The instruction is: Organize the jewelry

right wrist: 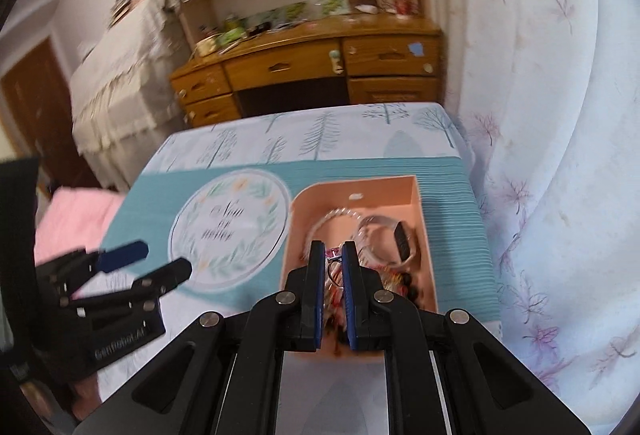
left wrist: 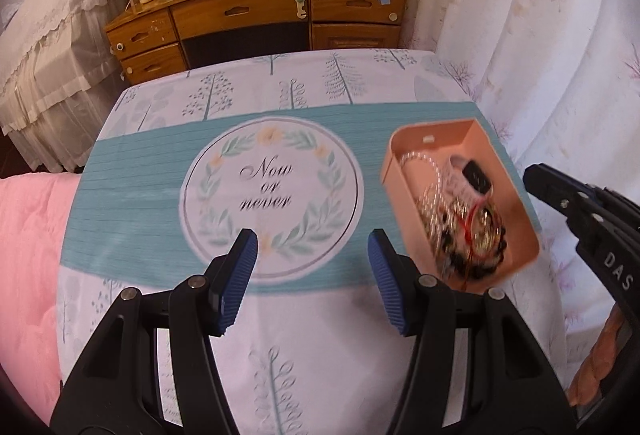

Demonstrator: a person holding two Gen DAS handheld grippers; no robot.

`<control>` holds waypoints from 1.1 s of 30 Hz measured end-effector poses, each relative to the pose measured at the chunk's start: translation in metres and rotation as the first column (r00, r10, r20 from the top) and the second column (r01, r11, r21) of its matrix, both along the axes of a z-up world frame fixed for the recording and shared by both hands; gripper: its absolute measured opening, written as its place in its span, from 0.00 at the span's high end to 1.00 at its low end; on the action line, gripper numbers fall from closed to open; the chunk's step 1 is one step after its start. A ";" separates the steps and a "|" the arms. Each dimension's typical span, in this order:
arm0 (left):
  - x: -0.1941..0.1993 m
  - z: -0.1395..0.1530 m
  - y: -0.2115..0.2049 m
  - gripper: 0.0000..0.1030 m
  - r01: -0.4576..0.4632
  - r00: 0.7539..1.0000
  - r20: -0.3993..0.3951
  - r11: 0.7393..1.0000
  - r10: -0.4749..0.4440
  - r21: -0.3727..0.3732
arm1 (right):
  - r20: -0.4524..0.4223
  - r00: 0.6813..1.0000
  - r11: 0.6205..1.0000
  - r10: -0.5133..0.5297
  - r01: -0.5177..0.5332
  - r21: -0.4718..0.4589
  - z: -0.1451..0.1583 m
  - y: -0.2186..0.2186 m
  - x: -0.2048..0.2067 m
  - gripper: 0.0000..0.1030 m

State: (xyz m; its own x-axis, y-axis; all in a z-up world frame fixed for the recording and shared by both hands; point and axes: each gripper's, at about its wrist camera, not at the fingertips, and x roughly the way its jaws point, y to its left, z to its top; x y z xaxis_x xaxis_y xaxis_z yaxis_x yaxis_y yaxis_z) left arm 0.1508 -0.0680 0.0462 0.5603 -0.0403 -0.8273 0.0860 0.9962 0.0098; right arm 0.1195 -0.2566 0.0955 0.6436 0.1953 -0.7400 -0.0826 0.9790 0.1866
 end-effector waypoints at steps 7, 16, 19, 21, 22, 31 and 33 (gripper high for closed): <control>0.029 -0.009 -0.014 0.47 -0.003 1.000 -0.019 1.000 0.003 -0.005 | -0.017 1.000 0.998 -0.023 0.024 0.056 -0.011 -0.004 0.053 0.91; 0.043 -0.025 0.002 0.47 -0.039 0.998 -0.058 0.999 0.037 -0.024 | -0.068 0.997 0.995 -0.031 0.037 0.092 -0.049 0.015 0.102 0.91; 0.045 -0.027 0.007 0.47 -0.048 0.997 -0.064 0.998 0.046 -0.033 | -0.058 0.998 0.997 -0.032 0.036 0.072 -0.051 0.022 0.106 0.91; 0.045 -0.028 0.010 0.47 -0.052 0.996 -0.069 0.998 0.049 -0.040 | -0.055 0.998 0.997 -0.034 0.037 0.066 -0.051 0.025 0.102 0.91; 0.044 -0.028 0.011 0.47 -0.052 0.996 -0.071 0.998 0.049 -0.042 | -0.054 0.998 0.997 -0.033 0.037 0.066 -0.051 0.026 0.102 0.91; 0.031 -0.015 0.011 0.47 -0.047 0.998 -0.051 0.998 0.045 -0.042 | -0.062 0.998 1.000 -0.019 0.020 0.016 -0.034 0.029 0.076 0.91; 0.026 -0.010 0.011 0.47 -0.049 0.998 -0.040 0.998 0.047 -0.032 | -0.065 0.998 1.000 -0.024 0.025 0.007 -0.030 0.026 0.066 0.91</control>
